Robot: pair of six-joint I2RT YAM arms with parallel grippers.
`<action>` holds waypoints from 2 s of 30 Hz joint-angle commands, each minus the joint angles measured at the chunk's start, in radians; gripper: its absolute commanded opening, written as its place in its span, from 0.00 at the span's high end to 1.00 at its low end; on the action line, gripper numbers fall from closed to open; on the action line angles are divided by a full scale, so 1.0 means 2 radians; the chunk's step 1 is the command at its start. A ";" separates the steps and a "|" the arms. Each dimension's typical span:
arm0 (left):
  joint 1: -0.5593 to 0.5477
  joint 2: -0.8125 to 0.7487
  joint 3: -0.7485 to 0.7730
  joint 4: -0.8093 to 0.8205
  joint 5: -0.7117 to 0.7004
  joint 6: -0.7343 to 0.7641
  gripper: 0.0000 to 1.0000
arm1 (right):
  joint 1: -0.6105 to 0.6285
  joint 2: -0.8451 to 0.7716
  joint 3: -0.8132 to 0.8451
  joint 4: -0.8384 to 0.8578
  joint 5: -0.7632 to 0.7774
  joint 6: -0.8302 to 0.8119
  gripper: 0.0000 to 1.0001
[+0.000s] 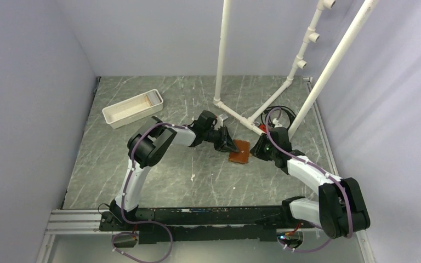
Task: Put the credit cards into the card holder
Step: Close the card holder at the center of the board.
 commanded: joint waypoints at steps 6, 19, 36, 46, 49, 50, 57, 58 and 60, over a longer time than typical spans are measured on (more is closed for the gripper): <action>-0.009 -0.003 0.020 -0.088 -0.045 0.076 0.89 | -0.003 0.007 0.020 0.007 0.000 -0.030 0.67; -0.013 0.000 0.020 -0.091 -0.045 0.079 0.92 | 0.000 0.011 0.049 -0.016 -0.005 -0.063 0.52; -0.015 -0.002 0.013 -0.086 -0.049 0.078 0.96 | 0.123 0.103 0.170 -0.145 0.188 -0.070 0.60; -0.015 -0.003 0.010 -0.082 -0.048 0.078 0.97 | 0.160 0.157 0.205 -0.185 0.263 -0.063 0.69; -0.015 -0.001 0.009 -0.078 -0.046 0.076 0.98 | 0.164 0.157 0.210 -0.190 0.273 -0.063 0.73; -0.015 -0.001 0.009 -0.077 -0.046 0.076 0.98 | 0.165 0.155 0.210 -0.191 0.275 -0.063 0.74; -0.015 -0.001 0.008 -0.078 -0.046 0.077 0.98 | 0.167 0.136 0.205 -0.194 0.285 -0.062 0.82; -0.015 -0.001 0.008 -0.078 -0.046 0.077 0.98 | 0.167 0.135 0.205 -0.195 0.286 -0.062 0.83; -0.015 -0.001 0.007 -0.078 -0.045 0.077 0.99 | 0.167 0.132 0.204 -0.196 0.287 -0.061 0.85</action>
